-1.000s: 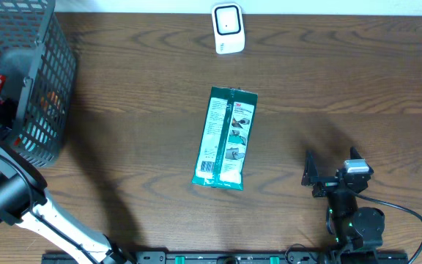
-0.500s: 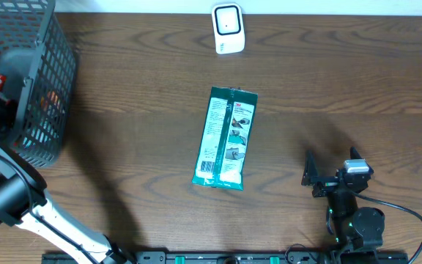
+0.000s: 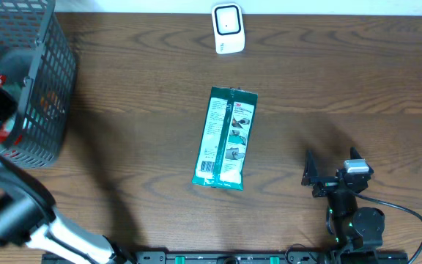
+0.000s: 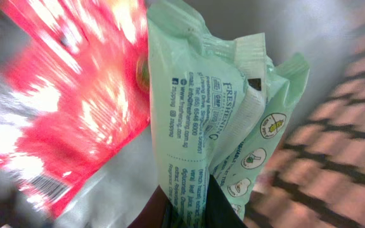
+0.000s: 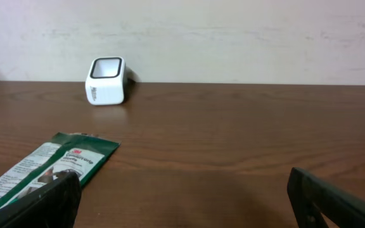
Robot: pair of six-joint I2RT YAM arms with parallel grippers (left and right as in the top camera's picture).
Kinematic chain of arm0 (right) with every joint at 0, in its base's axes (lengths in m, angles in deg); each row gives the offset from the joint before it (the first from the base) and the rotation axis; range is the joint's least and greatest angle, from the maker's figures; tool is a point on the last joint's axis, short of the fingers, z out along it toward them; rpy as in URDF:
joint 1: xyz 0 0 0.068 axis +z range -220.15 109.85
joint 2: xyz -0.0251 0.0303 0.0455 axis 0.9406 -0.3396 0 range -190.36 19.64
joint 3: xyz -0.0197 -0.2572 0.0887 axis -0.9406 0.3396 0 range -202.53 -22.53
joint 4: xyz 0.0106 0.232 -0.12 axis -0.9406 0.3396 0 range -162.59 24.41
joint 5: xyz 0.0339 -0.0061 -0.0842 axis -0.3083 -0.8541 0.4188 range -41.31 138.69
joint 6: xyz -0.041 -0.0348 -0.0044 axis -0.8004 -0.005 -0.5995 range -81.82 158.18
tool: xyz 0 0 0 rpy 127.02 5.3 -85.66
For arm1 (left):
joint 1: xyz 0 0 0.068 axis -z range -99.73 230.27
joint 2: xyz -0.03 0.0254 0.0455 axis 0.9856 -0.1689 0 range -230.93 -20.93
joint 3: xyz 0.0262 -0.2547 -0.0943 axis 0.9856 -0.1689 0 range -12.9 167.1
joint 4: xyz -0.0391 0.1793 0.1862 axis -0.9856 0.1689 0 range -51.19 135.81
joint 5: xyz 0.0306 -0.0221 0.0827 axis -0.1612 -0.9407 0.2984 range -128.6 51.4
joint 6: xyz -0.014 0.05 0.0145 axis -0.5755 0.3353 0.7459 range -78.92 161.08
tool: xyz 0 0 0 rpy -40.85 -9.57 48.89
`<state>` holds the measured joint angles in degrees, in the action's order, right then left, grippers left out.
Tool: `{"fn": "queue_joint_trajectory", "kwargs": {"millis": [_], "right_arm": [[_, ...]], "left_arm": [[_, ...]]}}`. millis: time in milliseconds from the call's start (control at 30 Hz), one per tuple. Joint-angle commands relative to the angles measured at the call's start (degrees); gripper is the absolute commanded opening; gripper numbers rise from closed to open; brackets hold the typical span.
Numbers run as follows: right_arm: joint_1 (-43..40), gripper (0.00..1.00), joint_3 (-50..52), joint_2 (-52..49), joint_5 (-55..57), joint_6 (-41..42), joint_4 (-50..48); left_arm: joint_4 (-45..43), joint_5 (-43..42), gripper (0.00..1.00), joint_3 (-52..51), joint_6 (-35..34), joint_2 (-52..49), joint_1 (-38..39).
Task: Scan the item barcode
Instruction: 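Carry a pale green pouch out and place it beside the green package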
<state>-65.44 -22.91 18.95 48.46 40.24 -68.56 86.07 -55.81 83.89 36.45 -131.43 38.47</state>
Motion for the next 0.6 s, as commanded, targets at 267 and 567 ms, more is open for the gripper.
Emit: {"fn": "queue_joint_trajectory", "kwargs": {"millis": [267, 567], "right_arm": [[-0.5, 0.99, 0.09, 0.31, -0.07, -0.85, 0.22], [-0.5, 0.99, 0.09, 0.31, -0.09, -0.85, 0.22]], "left_arm": [[3.23, -0.79, 0.07, 1.27, -9.22, 29.88, 2.23], [17.31, -3.78, 0.07, -0.61, -7.93, 35.82, 20.81]]}}
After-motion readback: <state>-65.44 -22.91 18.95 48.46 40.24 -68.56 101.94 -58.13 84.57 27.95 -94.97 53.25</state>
